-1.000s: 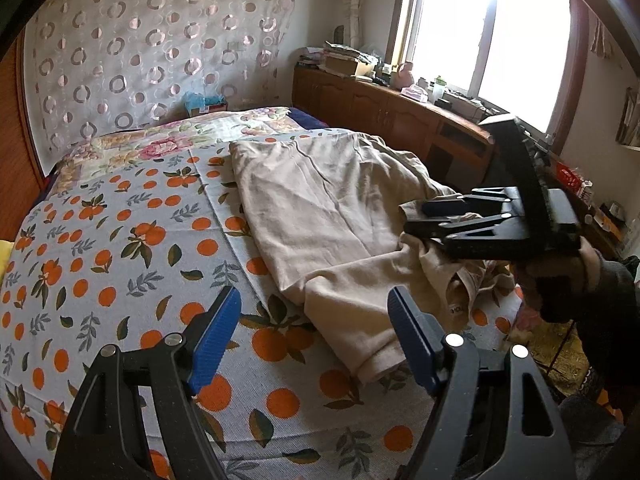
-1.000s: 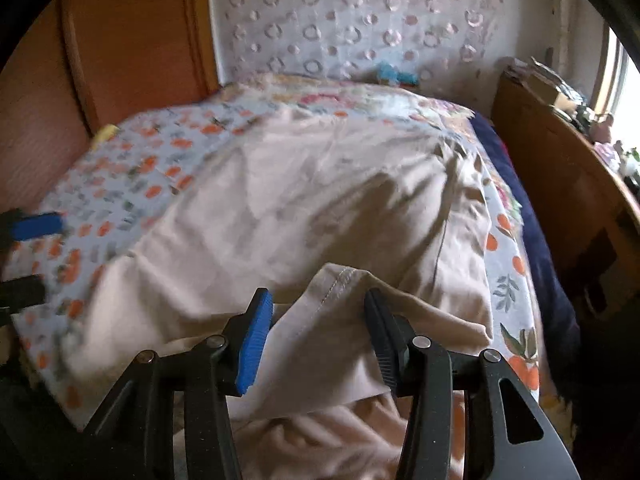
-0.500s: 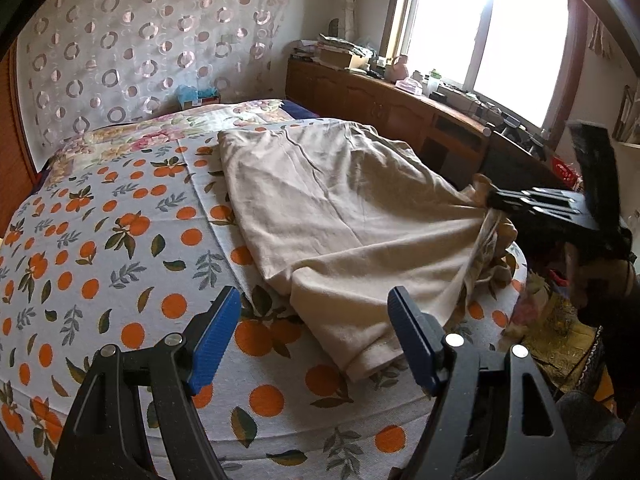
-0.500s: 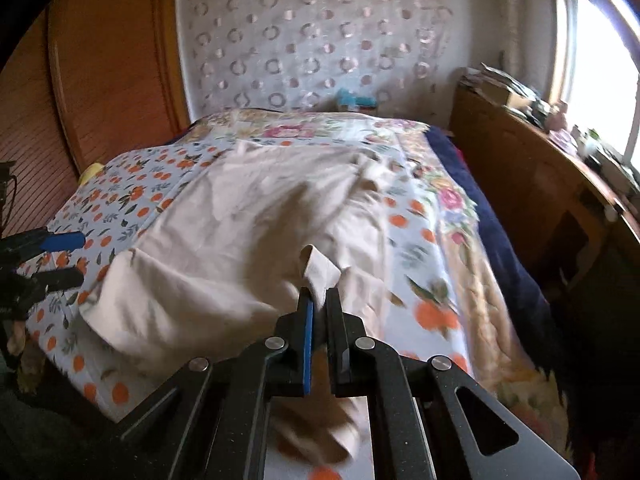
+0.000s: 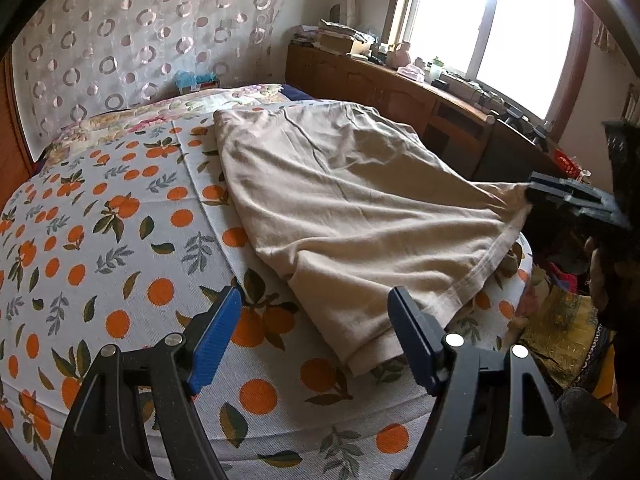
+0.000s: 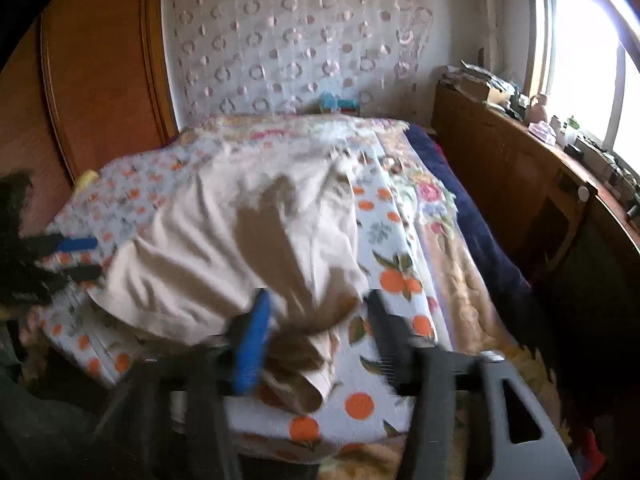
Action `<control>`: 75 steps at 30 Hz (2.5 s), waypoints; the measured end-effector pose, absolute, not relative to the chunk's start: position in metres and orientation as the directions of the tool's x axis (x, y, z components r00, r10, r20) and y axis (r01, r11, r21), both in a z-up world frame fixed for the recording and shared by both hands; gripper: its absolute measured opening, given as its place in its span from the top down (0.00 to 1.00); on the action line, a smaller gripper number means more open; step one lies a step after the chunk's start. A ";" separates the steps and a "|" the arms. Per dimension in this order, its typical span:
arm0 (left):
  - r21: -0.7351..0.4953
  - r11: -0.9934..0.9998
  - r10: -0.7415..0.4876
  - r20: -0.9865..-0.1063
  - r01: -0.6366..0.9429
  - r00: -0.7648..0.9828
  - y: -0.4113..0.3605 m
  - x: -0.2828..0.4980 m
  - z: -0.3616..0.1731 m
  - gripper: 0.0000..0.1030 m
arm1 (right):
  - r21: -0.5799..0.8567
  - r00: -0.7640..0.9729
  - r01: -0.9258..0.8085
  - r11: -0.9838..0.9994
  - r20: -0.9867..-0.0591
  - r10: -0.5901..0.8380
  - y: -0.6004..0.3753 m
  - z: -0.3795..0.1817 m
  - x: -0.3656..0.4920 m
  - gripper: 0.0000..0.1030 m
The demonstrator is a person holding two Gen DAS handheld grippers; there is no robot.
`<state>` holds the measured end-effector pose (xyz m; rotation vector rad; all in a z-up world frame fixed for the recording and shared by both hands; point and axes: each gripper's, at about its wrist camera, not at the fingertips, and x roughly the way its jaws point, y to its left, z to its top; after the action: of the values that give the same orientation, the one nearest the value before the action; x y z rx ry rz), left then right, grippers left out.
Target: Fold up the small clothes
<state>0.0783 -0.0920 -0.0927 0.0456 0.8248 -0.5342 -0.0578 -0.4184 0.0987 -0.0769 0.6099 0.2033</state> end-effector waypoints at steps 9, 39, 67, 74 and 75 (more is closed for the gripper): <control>-0.233 0.835 -0.495 -0.713 0.498 0.496 -0.094 0.078 -0.104 0.51 | 0.016 0.772 -0.172 0.985 -0.619 0.145 -0.433 0.072 -0.028 0.45; -0.244 0.821 -0.497 -0.749 0.516 0.437 -0.097 0.061 -0.110 0.89 | 0.081 0.644 -0.288 0.954 -0.721 0.256 -0.422 0.049 -0.020 0.48; -0.192 0.841 -0.513 -0.580 0.506 0.632 -0.087 0.103 -0.024 0.91 | 0.136 0.782 -0.350 0.927 -0.503 0.369 -0.430 0.108 -0.008 0.88; -0.177 0.851 -0.499 -0.568 0.495 0.654 -0.090 0.158 -0.011 0.91 | 0.113 0.796 -0.346 0.932 -0.490 0.355 -0.423 0.109 0.034 0.88; -0.180 0.852 -0.499 -0.568 0.492 0.655 -0.090 0.165 -0.010 0.91 | 0.111 0.797 -0.344 0.932 -0.491 0.353 -0.423 0.108 0.040 0.88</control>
<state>0.1649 -0.0904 -0.0097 -0.0104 0.6471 -0.5618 0.0398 -0.4234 0.1083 0.0167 0.5305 0.3743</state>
